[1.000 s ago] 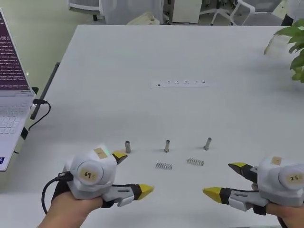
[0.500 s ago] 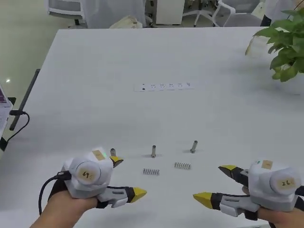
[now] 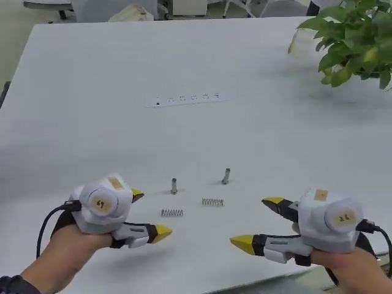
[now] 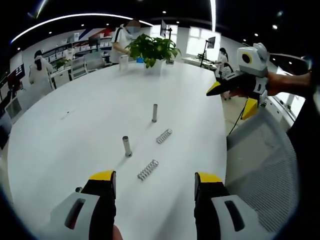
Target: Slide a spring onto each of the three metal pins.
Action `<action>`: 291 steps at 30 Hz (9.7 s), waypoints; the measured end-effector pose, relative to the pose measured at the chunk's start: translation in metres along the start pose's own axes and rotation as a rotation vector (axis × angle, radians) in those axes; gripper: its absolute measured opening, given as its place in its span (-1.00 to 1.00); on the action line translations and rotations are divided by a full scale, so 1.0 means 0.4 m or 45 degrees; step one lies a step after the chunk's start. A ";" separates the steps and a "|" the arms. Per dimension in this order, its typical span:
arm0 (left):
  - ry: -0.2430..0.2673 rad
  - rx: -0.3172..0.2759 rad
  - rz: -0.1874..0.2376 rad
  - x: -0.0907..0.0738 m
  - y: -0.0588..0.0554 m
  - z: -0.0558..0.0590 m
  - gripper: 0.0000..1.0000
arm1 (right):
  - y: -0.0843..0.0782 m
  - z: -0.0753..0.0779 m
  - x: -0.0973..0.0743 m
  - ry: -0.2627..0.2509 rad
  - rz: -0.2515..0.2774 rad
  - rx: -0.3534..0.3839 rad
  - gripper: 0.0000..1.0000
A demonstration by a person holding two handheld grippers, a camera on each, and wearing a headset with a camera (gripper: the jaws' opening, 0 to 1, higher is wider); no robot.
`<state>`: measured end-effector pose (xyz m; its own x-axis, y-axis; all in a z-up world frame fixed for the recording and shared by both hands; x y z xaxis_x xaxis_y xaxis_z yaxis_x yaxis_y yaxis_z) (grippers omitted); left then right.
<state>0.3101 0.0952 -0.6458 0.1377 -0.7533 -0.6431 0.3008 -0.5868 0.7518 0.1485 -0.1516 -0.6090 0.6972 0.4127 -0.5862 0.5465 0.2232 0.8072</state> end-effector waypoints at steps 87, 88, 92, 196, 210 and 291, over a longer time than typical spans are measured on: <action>0.009 0.104 -0.161 0.048 -0.081 0.012 -0.95 | 0.010 0.005 -0.024 0.031 0.035 0.010 0.30; 0.013 0.100 -0.153 0.039 -0.080 0.016 -0.95 | 0.011 0.004 -0.023 0.035 0.036 0.008 0.30; 0.023 0.083 -0.121 0.016 -0.076 0.030 -0.95 | 0.012 0.000 -0.021 0.048 0.033 0.001 0.31; -0.129 0.518 0.079 -0.101 0.106 0.303 -0.95 | 0.123 -0.121 0.054 0.565 0.100 -0.172 -0.65; -0.131 0.575 0.054 -0.083 0.120 0.288 -0.96 | 0.147 -0.118 0.057 0.615 0.120 -0.157 -0.83; -0.252 0.399 0.255 -0.046 0.189 0.298 -0.96 | 0.295 -0.102 0.017 0.756 -0.427 -1.207 -0.83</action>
<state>0.2178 0.0293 -0.5596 -0.0290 -0.8864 -0.4619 -0.0193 -0.4616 0.8869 0.1989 -0.0865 -0.5148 0.1199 0.5004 -0.8575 -0.0782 0.8658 0.4943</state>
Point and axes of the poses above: the centre of the closed fingertips' face, and the gripper's own axes: x roughly forward along the fingers, z roughly to its right, y roughly out of its top, the point moved 10 cm from there along -x, roughly backward along the fingers, and after that the axes turned 6 degrees about -x, right-handed, at the moved point
